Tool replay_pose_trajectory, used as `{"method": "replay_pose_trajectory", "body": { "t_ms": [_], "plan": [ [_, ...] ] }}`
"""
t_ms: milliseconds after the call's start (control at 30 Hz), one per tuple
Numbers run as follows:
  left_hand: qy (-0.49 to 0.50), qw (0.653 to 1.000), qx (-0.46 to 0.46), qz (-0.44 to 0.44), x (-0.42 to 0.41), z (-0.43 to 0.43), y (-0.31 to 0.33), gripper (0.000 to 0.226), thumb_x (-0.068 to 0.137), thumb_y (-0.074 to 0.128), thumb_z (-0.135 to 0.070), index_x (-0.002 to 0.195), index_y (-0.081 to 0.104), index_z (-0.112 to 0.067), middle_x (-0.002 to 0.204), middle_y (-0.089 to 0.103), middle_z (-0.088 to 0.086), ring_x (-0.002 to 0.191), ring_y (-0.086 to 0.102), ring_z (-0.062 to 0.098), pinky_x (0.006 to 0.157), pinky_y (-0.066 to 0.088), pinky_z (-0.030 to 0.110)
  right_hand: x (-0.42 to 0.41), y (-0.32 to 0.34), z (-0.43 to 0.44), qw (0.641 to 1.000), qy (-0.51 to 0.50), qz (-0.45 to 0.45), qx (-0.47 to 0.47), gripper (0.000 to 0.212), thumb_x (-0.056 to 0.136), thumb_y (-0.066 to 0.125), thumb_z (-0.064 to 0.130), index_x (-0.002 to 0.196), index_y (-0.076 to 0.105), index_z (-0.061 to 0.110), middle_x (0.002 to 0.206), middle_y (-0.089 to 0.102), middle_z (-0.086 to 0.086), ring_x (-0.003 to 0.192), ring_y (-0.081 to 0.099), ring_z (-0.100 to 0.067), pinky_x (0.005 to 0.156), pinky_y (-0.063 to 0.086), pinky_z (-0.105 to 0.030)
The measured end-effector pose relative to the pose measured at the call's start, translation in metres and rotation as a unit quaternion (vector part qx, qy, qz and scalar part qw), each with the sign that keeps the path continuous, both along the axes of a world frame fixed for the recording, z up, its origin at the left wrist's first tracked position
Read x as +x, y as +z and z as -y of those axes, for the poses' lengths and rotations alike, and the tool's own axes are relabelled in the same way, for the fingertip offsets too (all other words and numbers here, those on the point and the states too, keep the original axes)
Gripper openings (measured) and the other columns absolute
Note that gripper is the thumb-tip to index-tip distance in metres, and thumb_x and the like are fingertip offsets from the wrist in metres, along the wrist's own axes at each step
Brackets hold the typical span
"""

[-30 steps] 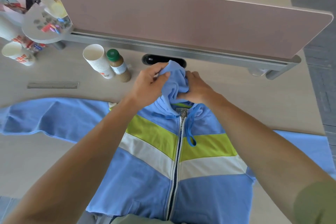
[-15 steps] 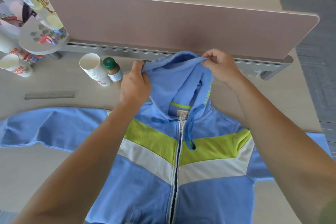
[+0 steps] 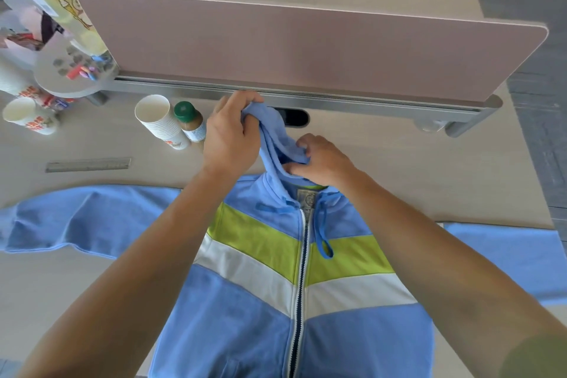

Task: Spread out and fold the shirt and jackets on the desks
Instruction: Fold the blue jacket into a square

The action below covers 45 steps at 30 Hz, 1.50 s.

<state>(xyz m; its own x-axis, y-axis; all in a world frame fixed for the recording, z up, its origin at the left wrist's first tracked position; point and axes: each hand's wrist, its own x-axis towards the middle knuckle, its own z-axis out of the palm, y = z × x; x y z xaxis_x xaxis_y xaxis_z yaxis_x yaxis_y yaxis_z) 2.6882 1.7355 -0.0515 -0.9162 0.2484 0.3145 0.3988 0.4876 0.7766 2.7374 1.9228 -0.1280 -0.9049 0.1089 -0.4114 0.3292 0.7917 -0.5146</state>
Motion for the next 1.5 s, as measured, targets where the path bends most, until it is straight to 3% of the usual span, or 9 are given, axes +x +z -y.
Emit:
{"method": "replay_pose_trajectory", "body": {
  "t_ms": [233, 367, 500, 600, 767, 933, 1067, 1300, 1500],
  "plan": [
    [0.041, 0.998, 0.050, 0.016, -0.003, 0.010, -0.010, 0.039, 0.083, 0.041, -0.006, 0.115, 0.062, -0.015, 0.102, 0.053, -0.011, 0.096, 0.059, 0.017, 0.071, 0.058, 0.050, -0.004, 0.008, -0.024, 0.966, -0.149, -0.044, 0.209, 0.032, 0.095, 0.046, 0.028, 0.120, 0.059, 0.013, 0.120, 0.055, -0.016, 0.109, 0.060, -0.040, 0.088, 0.048, -0.041],
    [0.068, 0.985, 0.078, 0.138, -0.010, 0.003, -0.027, 0.026, 0.091, 0.041, -0.015, 0.114, 0.052, -0.012, 0.111, 0.056, 0.010, 0.100, 0.062, 0.009, 0.070, 0.061, 0.043, -0.013, 0.045, -0.051, 0.913, -0.395, -0.067, -0.076, 0.025, 0.094, 0.043, 0.027, 0.091, 0.063, 0.013, 0.098, 0.068, -0.015, 0.089, 0.068, -0.035, 0.070, 0.052, -0.034],
    [0.118, 0.831, 0.336, 0.426, -0.007, -0.035, -0.022, 0.019, 0.102, 0.035, -0.013, 0.113, 0.050, -0.008, 0.107, 0.060, 0.018, 0.101, 0.068, 0.035, 0.084, 0.060, 0.042, -0.008, 0.074, -0.061, 0.757, -0.474, -0.081, -0.443, 0.009, 0.096, 0.049, 0.022, 0.093, 0.056, 0.018, 0.085, 0.063, -0.005, 0.065, 0.065, -0.021, 0.057, 0.054, -0.029],
    [0.102, 0.754, 0.415, 0.498, 0.005, -0.057, -0.019, 0.020, 0.108, 0.030, -0.018, 0.110, 0.050, -0.020, 0.101, 0.063, 0.020, 0.095, 0.067, 0.035, 0.092, 0.056, 0.045, 0.011, 0.050, -0.063, 0.827, -0.433, -0.112, -0.342, 0.010, 0.082, 0.049, 0.005, 0.087, 0.057, 0.010, 0.082, 0.060, -0.013, 0.071, 0.064, -0.025, 0.060, 0.058, -0.033],
    [0.015, 0.858, 0.286, 0.426, 0.010, -0.055, -0.042, 0.049, 0.108, 0.025, -0.019, 0.151, 0.028, -0.042, 0.100, 0.072, 0.008, 0.089, 0.074, 0.021, 0.084, 0.057, 0.033, 0.026, 0.033, -0.064, 0.820, -0.463, -0.179, -0.285, 0.025, 0.076, 0.042, -0.001, 0.094, 0.057, 0.008, 0.077, 0.050, -0.008, 0.065, 0.048, -0.017, 0.051, 0.042, -0.023],
    [-0.015, 0.924, 0.110, 0.367, 0.006, -0.028, -0.065, 0.054, 0.098, 0.037, -0.013, 0.151, 0.035, -0.028, 0.097, 0.068, 0.023, 0.054, 0.057, 0.008, 0.058, 0.052, 0.034, 0.040, 0.017, -0.068, 0.927, -0.359, -0.076, -0.070, 0.022, 0.092, 0.054, 0.034, 0.089, 0.060, 0.013, 0.078, 0.062, -0.004, 0.065, 0.060, -0.026, 0.059, 0.045, -0.029],
    [-0.012, 0.944, 0.063, 0.324, 0.007, -0.020, -0.070, 0.053, 0.095, 0.035, -0.016, 0.146, 0.044, -0.028, 0.062, 0.067, -0.007, 0.055, 0.062, 0.010, 0.073, 0.057, 0.044, 0.034, 0.024, -0.067, 0.960, -0.276, -0.051, 0.014, 0.022, 0.102, 0.039, 0.030, 0.091, 0.051, 0.016, 0.086, 0.055, -0.007, 0.071, 0.056, -0.026, 0.059, 0.039, -0.027],
    [-0.088, 0.979, -0.041, 0.179, 0.035, -0.017, -0.060, 0.049, 0.099, 0.043, -0.008, 0.143, 0.050, -0.031, 0.082, 0.067, 0.007, 0.078, 0.066, 0.026, 0.074, 0.051, 0.027, 0.051, 0.024, -0.053, 0.840, -0.473, -0.115, -0.239, 0.017, 0.094, 0.041, 0.017, 0.082, 0.052, 0.018, 0.066, 0.049, -0.006, 0.052, 0.050, -0.024, 0.052, 0.045, -0.032],
    [-0.134, 0.964, 0.036, 0.229, 0.070, 0.041, -0.096, 0.054, 0.099, 0.044, -0.012, 0.137, 0.046, -0.051, 0.105, 0.068, -0.020, 0.088, 0.069, 0.013, 0.085, 0.059, 0.043, 0.138, 0.008, -0.036, 0.870, -0.373, -0.232, -0.224, 0.034, 0.090, 0.042, -0.006, 0.091, 0.066, 0.018, 0.076, 0.069, -0.001, 0.071, 0.070, -0.017, 0.071, 0.060, -0.033]
  ]
}}
